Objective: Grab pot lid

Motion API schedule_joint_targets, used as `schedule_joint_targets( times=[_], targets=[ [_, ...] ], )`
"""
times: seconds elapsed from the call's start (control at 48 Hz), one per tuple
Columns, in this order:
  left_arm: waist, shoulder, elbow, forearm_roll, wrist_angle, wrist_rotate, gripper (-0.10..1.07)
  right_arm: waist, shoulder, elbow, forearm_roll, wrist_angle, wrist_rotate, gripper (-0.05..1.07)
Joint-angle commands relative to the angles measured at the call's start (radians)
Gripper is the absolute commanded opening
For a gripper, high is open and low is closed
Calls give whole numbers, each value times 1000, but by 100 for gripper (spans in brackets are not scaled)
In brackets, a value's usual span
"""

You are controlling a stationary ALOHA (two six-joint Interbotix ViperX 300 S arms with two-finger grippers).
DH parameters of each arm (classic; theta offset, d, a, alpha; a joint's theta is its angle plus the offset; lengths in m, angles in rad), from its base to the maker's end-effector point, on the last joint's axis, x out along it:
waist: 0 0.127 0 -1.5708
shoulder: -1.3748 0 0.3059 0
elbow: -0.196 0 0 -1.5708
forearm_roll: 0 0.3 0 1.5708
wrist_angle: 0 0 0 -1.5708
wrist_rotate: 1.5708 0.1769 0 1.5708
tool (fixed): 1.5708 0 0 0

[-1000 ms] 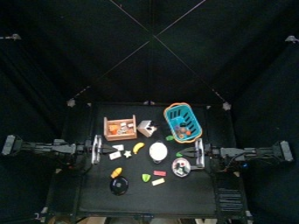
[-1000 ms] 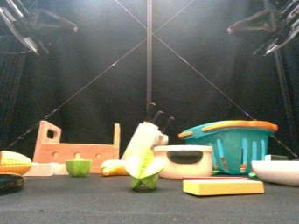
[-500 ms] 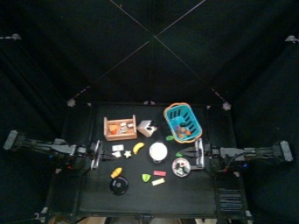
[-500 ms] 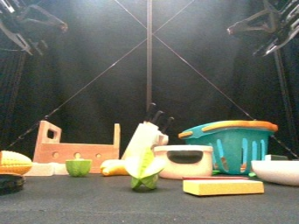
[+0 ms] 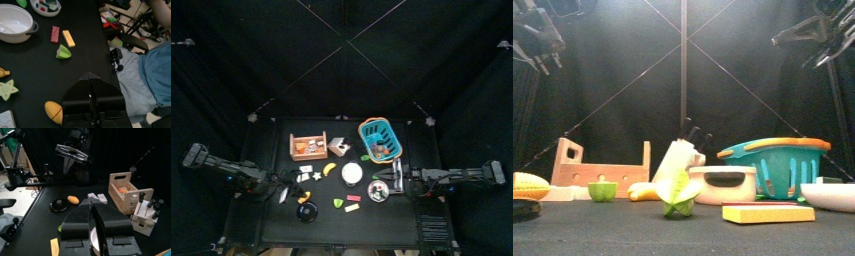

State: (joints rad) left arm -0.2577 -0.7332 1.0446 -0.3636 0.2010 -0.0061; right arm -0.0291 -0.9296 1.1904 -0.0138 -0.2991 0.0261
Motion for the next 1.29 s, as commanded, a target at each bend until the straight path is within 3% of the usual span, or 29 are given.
schedule_joint_targets(
  times=[0.0,0.312,0.479,0.625,0.896,1.271],
  targets=[
    [-20,14,-32,-3,3,0,32,-2,18,-11,2,-8,2,1],
    [-91,69,-44,11,9,2,69,-2,34,2,15,-9,2,1],
    [-109,135,-60,120,12,3,87,-8,32,17,26,-9,2,1],
    [-109,190,-63,198,21,2,89,-21,34,18,35,-9,2,1],
    [-133,296,-83,199,112,0,89,-44,34,21,38,-3,2,1],
    [-224,534,-221,276,261,-2,89,-48,32,34,52,-2,2,1]
  ],
)
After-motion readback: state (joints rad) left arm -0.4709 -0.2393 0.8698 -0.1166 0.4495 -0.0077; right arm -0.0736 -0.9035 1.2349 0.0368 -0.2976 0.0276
